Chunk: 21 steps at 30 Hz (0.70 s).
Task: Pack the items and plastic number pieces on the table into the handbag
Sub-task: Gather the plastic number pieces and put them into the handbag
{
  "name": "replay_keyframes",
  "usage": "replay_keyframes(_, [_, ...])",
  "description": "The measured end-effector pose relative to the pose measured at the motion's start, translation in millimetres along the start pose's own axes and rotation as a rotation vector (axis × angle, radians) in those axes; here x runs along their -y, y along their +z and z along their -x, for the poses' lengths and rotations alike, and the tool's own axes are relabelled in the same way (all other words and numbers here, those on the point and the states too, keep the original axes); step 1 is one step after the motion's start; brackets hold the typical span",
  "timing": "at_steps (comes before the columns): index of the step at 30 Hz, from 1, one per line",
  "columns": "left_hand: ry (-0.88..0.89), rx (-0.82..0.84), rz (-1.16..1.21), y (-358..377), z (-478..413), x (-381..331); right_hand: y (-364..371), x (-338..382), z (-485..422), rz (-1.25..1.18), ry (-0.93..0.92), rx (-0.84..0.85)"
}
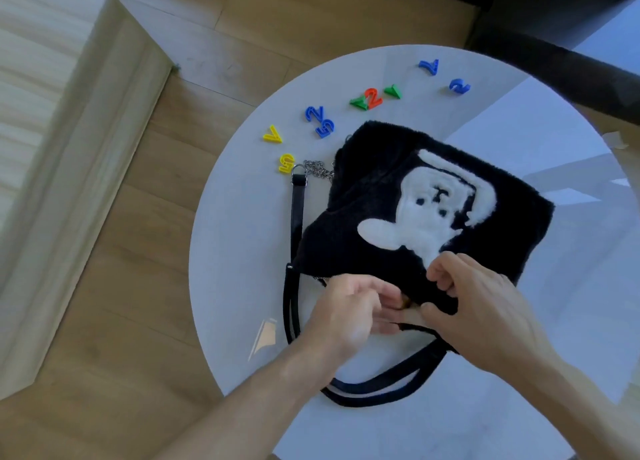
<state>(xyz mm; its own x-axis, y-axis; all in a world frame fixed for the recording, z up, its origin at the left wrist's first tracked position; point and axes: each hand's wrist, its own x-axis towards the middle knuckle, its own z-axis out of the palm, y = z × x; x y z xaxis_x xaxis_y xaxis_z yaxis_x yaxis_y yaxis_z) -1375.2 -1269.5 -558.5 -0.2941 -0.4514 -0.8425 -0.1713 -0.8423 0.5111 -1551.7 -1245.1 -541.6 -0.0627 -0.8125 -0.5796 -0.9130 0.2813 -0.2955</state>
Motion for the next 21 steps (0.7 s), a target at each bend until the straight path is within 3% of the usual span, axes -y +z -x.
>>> replay_keyframes(3, [0.242, -0.296, -0.210, -51.5, -32.1, -19.4, -10.9, 21.8, -22.7, -0.097, -0.011, -0.082])
replay_keyframes(5, [0.449, -0.542, -0.480, -93.5, -66.9, -31.1, -19.1, 42.3, -47.4, -0.170, -0.007, -0.120])
replay_keyframes(7, [0.606, -0.676, -0.745, -129.7, -101.8, -42.5, -26.3, 65.5, -79.2, -0.245, -0.026, -0.151])
replay_keyframes(13, [0.658, -0.545, -1.280, -180.9, -171.7, -83.7, -32.6, 124.6, -193.3, -0.167, -0.161, -0.233])
replay_keyframes(17, [0.772, -0.457, -1.423, -194.1, -186.3, -91.9, -20.3, 143.1, -254.5, 0.070, -0.213, -0.201])
replay_keyframes(21, [0.820, -0.400, -1.416, -195.9, -183.2, -97.1, -1.2, 144.4, -283.8, 0.235, -0.212, -0.163])
